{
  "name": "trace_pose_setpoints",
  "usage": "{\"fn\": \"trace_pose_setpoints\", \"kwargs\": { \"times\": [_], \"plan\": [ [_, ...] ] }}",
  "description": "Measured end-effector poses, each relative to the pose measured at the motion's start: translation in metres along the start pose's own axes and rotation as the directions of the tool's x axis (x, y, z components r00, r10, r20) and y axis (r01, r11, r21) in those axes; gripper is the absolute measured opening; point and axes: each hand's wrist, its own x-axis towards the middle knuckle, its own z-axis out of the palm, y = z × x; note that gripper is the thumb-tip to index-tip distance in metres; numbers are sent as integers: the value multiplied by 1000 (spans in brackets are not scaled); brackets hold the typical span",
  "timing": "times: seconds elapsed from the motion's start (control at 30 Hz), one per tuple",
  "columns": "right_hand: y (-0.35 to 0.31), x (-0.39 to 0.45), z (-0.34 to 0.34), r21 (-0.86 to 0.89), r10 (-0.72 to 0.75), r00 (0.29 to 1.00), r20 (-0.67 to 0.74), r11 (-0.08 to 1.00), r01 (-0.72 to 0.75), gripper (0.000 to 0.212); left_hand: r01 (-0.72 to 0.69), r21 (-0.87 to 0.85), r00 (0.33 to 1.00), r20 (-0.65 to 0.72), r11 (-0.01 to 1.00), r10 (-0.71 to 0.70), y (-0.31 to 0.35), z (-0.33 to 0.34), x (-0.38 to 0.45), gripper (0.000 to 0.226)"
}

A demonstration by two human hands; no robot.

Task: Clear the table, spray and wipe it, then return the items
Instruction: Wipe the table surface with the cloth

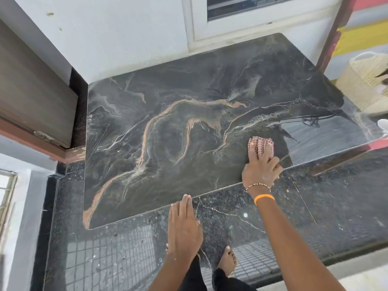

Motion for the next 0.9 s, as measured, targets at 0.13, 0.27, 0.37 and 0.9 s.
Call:
{"fn": "trace_pose_setpoints", "kwargs": {
  "times": [0.13, 0.27, 0.37, 0.9],
  "plan": [
    [-53, -38, 8, 58, -298, 954, 44, 954, 295, 62, 23, -195, 1000, 4, 980, -23, -10, -6, -6, 48],
    [-112, -86, 19, 204, -619, 773, 139, 781, 590, 66, 229, -380, 973, 103, 896, -205, -33, 4, -31, 42],
    [-141, -118, 24, 291, -806, 569, 164, 591, 753, 69, 385, -444, 923, 170, 809, -346, -50, 13, -43, 30],
    [2, -11, -12, 503, -856, 415, 310, 518, 692, 74, -87, -281, 996, -22, 956, 84, 4, 3, -7, 33]
  ]
}}
